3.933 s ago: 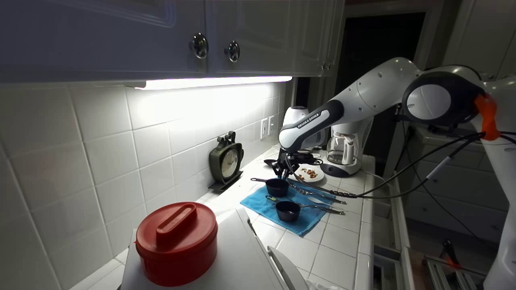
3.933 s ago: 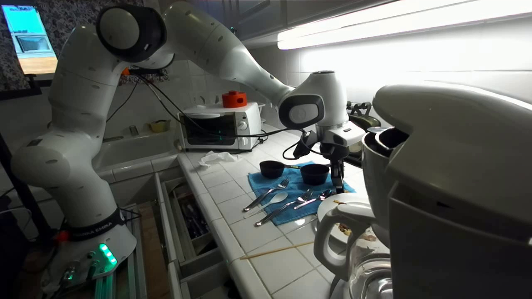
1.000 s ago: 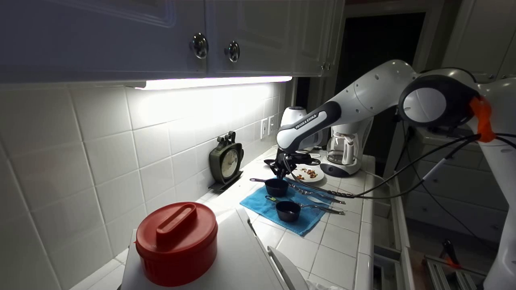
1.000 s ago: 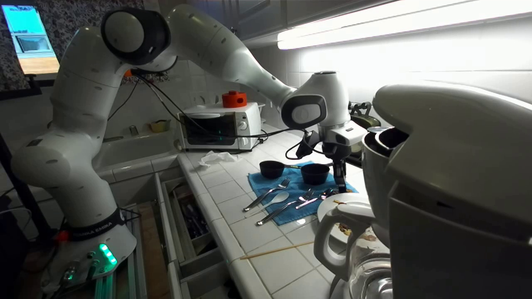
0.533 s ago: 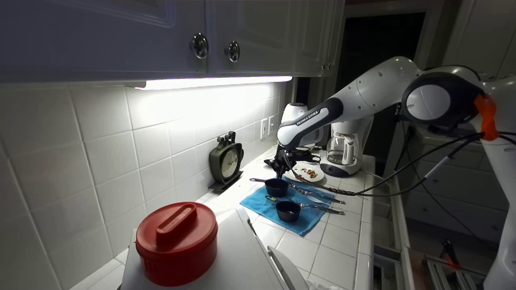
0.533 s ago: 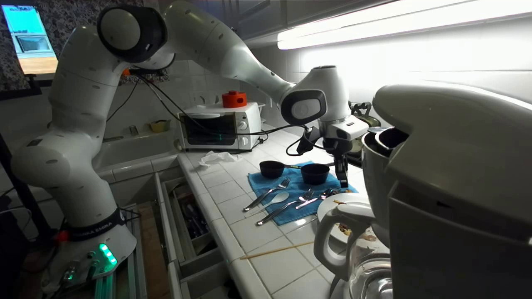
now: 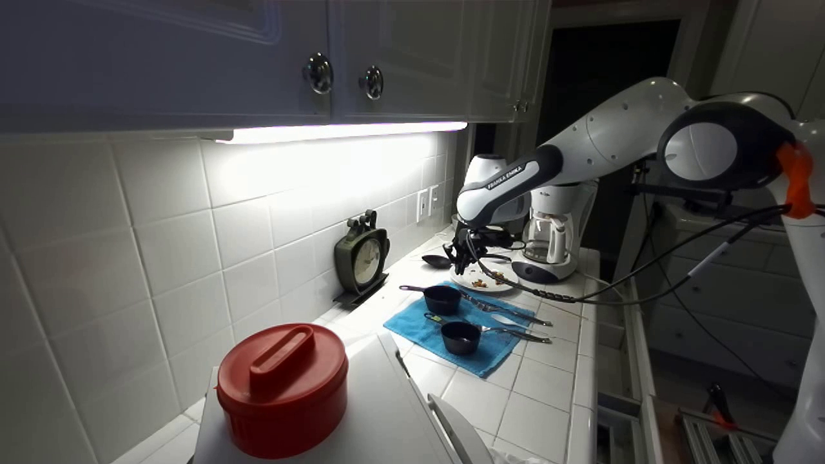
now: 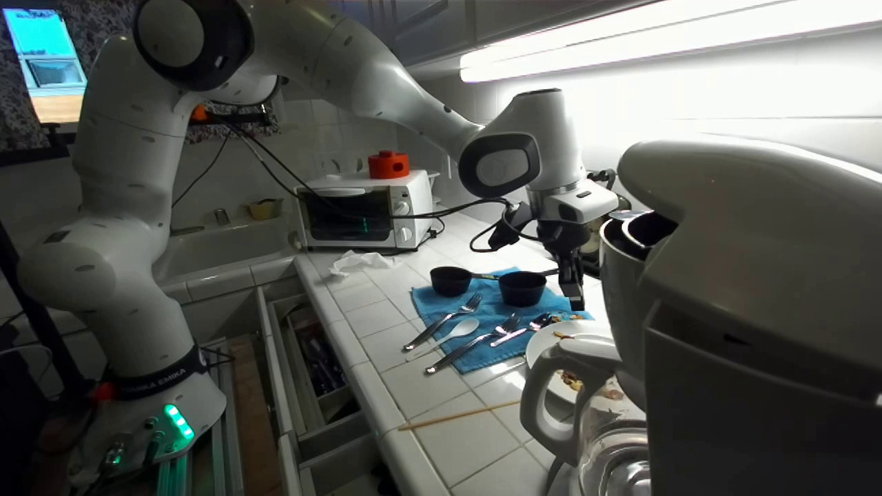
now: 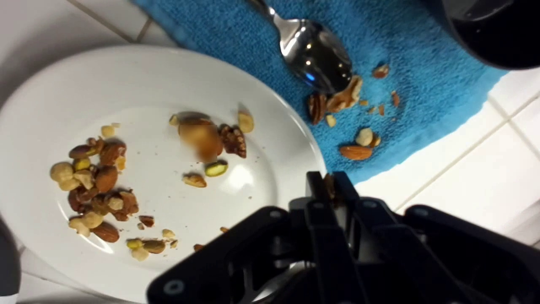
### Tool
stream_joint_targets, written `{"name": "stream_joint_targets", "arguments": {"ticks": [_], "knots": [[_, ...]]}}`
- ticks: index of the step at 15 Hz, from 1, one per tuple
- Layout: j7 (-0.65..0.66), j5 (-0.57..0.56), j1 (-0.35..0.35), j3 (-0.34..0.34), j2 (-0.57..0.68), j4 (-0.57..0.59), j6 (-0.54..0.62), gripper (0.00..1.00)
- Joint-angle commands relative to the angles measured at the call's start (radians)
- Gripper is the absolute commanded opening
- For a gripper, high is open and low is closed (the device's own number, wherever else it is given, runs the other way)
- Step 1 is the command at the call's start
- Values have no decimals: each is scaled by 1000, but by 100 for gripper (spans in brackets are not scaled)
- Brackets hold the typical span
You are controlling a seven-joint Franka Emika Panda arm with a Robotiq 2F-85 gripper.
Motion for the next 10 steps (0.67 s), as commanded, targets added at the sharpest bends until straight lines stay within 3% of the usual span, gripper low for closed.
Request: {"name": "stream_joint_targets", "arguments": {"ticks": [1, 4, 5, 7, 10], "knots": [[62, -62, 12, -36, -73, -101, -23, 6], [97, -106, 17, -62, -98, -143, -39, 9], [115, -122, 22, -71, -108, -156, -37, 34], [123, -148, 26, -76, -130, -185, -23, 39], [113, -162, 26, -67, -167, -222, -15, 61]]}}
